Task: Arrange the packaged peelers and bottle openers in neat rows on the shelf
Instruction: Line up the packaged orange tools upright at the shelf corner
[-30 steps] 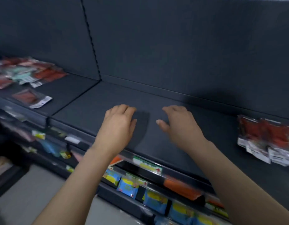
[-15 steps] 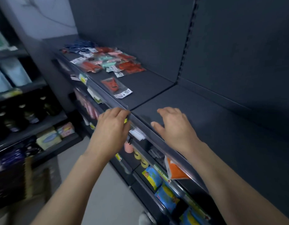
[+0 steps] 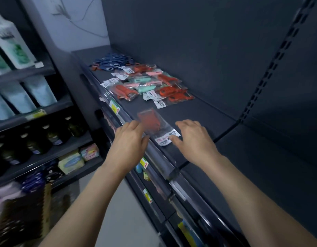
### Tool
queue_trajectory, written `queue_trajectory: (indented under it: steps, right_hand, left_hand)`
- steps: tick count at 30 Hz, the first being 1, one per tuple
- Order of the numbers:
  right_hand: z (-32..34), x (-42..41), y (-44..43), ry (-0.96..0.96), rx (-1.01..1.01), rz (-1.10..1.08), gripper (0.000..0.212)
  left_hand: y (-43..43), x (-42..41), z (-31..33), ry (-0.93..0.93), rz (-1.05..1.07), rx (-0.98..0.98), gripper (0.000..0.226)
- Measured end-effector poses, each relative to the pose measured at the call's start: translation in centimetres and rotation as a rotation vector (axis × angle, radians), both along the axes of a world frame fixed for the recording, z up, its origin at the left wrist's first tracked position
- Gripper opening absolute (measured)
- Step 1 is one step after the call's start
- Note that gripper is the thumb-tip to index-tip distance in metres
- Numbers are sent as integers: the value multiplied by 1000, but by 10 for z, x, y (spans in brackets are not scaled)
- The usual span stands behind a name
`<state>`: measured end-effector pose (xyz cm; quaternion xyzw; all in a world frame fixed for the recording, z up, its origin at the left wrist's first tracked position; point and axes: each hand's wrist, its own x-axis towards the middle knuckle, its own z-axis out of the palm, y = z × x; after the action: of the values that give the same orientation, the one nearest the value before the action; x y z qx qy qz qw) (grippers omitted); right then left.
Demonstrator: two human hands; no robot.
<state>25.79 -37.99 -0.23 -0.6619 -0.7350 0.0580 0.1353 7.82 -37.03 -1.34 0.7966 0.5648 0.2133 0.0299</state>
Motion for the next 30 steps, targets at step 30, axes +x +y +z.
queue_trajectory:
  steps: [30]
  right_hand:
    - [-24,-104,193,167,-217,-604,30]
  left_hand:
    - [299,-85,-28,390,-331,-29,63]
